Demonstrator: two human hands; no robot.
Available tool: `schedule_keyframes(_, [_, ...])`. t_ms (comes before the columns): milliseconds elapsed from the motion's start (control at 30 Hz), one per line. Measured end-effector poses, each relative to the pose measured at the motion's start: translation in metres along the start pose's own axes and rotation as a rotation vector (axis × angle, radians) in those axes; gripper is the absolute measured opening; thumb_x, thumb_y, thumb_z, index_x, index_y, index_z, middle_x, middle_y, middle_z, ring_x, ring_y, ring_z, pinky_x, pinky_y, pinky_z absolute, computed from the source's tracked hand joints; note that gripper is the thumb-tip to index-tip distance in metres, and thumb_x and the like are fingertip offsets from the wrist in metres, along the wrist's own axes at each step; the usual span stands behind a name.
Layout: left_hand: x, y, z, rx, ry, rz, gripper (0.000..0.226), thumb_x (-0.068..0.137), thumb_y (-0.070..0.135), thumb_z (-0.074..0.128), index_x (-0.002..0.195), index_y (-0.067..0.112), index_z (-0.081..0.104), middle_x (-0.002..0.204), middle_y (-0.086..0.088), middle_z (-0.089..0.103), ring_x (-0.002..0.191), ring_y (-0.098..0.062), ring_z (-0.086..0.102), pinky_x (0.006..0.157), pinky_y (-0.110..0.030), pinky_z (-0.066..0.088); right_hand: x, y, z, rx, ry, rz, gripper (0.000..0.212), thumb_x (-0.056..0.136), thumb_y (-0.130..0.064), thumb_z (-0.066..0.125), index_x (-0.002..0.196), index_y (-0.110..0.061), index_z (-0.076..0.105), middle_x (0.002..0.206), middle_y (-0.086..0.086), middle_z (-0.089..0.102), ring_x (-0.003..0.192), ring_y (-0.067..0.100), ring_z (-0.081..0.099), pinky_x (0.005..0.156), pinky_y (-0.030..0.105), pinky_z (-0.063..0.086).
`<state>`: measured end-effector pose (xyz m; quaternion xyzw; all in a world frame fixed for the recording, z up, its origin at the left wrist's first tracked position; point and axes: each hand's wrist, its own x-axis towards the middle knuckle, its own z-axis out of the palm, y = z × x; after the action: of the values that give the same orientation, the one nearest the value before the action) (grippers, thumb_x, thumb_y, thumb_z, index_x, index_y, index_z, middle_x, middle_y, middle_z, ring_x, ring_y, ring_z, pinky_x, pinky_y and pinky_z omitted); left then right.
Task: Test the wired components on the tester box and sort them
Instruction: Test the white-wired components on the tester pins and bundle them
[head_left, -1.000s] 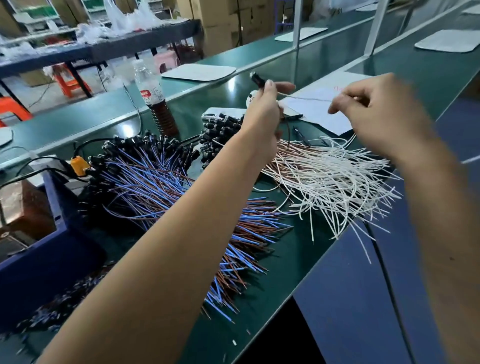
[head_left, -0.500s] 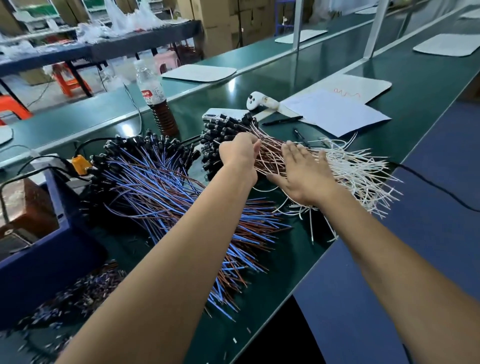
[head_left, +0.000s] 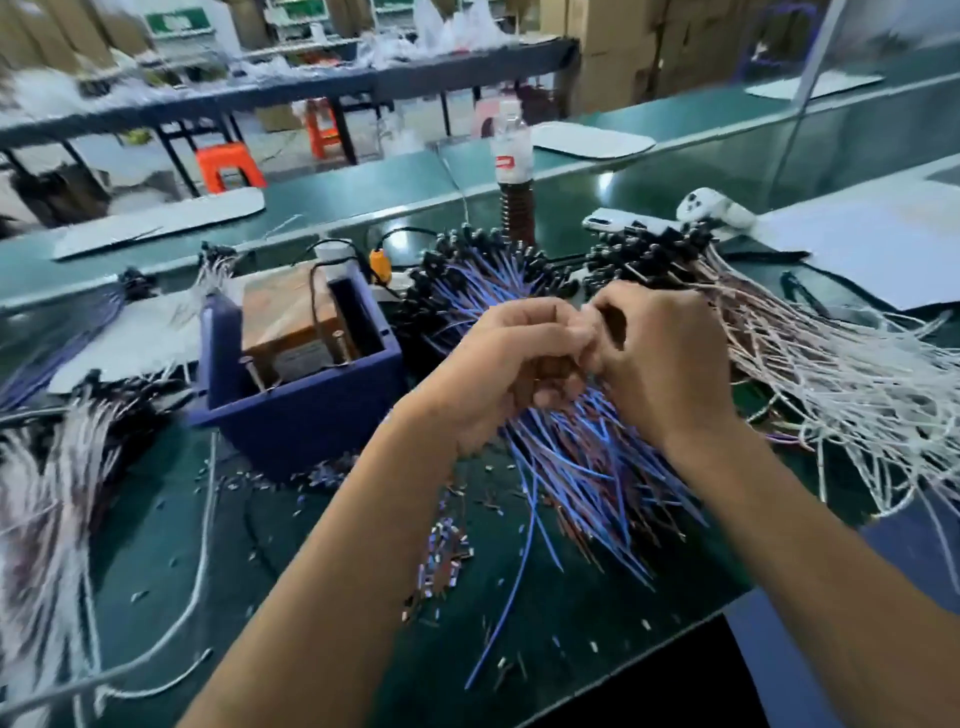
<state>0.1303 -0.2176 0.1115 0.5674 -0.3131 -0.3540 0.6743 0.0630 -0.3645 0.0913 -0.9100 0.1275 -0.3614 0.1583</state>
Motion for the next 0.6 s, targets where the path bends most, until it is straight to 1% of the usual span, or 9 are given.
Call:
schedule_keyframes(67, [-0.044, 0.009, -0.035, 0.063, -0.055, -0.014, 0.009, 0.084, 0.011, 0.065, 0.081, 0.010, 0.057, 0.074, -0.009, 0.063, 0.052, -0.012, 0.049, 0.038, -0.016, 0.028, -0.014, -0.046, 0.013, 0.120, -0.120, -0.087, 0.012, 0.088, -0.028, 0.069, 0.086, -0.017, 0.071, 0.073, 0.010, 0.071, 0.070, 0.039, 0.064, 0.056, 0.037, 0.041])
schedule_keyframes(133, [-0.092, 0.014, -0.070, 0.115, -0.049, -0.023, 0.008, 0.082, 0.013, 0.066, 0.081, 0.010, 0.058, 0.074, -0.010, 0.063, 0.048, -0.010, 0.043, 0.038, -0.018, 0.019, -0.027, -0.092, 0.031, 0.236, -0.257, -0.200, 0.011, 0.081, -0.026, 0.070, 0.077, -0.019, 0.063, 0.071, 0.008, 0.069, 0.066, 0.036, 0.060, 0.054, 0.037, 0.035])
schedule_keyframes(233, [-0.159, 0.013, -0.114, 0.157, 0.060, -0.076, 0.004, 0.085, 0.007, 0.061, 0.082, 0.006, 0.059, 0.070, -0.012, 0.063, 0.044, -0.009, 0.037, 0.040, -0.023, 0.013, -0.044, -0.154, 0.063, 0.370, -0.438, -0.297, 0.012, 0.078, -0.028, 0.068, 0.074, -0.018, 0.063, 0.073, 0.008, 0.070, 0.066, 0.033, 0.061, 0.055, 0.044, 0.042])
schedule_keyframes(333, [-0.218, 0.011, -0.152, 0.239, 0.252, -0.209, 0.006, 0.085, 0.009, 0.061, 0.079, 0.008, 0.062, 0.064, -0.012, 0.065, 0.039, -0.008, 0.040, 0.037, -0.015, 0.024, -0.068, -0.218, 0.101, 0.404, -0.675, -0.350, 0.006, 0.079, -0.011, 0.071, 0.079, -0.016, 0.069, 0.081, 0.009, 0.074, 0.076, 0.034, 0.069, 0.063, 0.045, 0.053])
schedule_keyframes(400, [-0.243, 0.010, -0.174, 0.481, 0.410, -0.376, 0.008, 0.082, 0.013, 0.061, 0.078, 0.009, 0.066, 0.061, -0.009, 0.064, 0.041, -0.010, 0.046, 0.038, -0.014, 0.029, -0.083, -0.253, 0.125, 0.406, -0.846, -0.343, 0.004, 0.083, -0.011, 0.068, 0.086, -0.011, 0.072, 0.084, 0.014, 0.074, 0.080, 0.038, 0.072, 0.067, 0.048, 0.058])
schedule_keyframes(467, [-0.260, 0.011, -0.196, 0.755, 0.563, -0.503, 0.012, 0.084, 0.012, 0.062, 0.074, 0.011, 0.068, 0.062, -0.006, 0.065, 0.048, -0.014, 0.052, 0.042, -0.018, 0.035, -0.092, -0.286, 0.147, 0.428, -0.930, -0.288, 0.010, 0.089, -0.012, 0.064, 0.090, -0.006, 0.072, 0.086, 0.019, 0.074, 0.081, 0.041, 0.073, 0.069, 0.049, 0.061])
schedule_keyframes(533, [-0.267, 0.012, -0.214, 0.856, 0.758, -0.500, 0.014, 0.083, 0.012, 0.064, 0.071, 0.014, 0.071, 0.064, -0.003, 0.070, 0.055, -0.016, 0.061, 0.050, -0.023, 0.046, -0.095, -0.313, 0.166, 0.481, -0.971, -0.167, 0.018, 0.095, -0.016, 0.061, 0.096, -0.002, 0.071, 0.092, 0.022, 0.074, 0.087, 0.041, 0.073, 0.071, 0.041, 0.062])
schedule_keyframes(567, [-0.265, 0.012, -0.220, 0.870, 0.869, -0.465, 0.014, 0.081, 0.011, 0.065, 0.070, 0.015, 0.072, 0.067, -0.003, 0.073, 0.061, -0.019, 0.067, 0.057, -0.026, 0.054, -0.095, -0.322, 0.172, 0.492, -0.971, -0.131, 0.024, 0.099, -0.024, 0.061, 0.098, -0.002, 0.071, 0.095, 0.021, 0.075, 0.089, 0.040, 0.072, 0.071, 0.037, 0.062])
schedule_keyframes(600, [-0.264, 0.012, -0.226, 0.895, 0.982, -0.422, 0.014, 0.079, 0.009, 0.065, 0.071, 0.016, 0.074, 0.072, -0.005, 0.075, 0.070, -0.021, 0.071, 0.066, -0.030, 0.059, -0.095, -0.332, 0.179, 0.453, -0.954, -0.155, 0.033, 0.101, -0.037, 0.060, 0.097, -0.006, 0.070, 0.095, 0.017, 0.075, 0.090, 0.037, 0.072, 0.073, 0.039, 0.061])
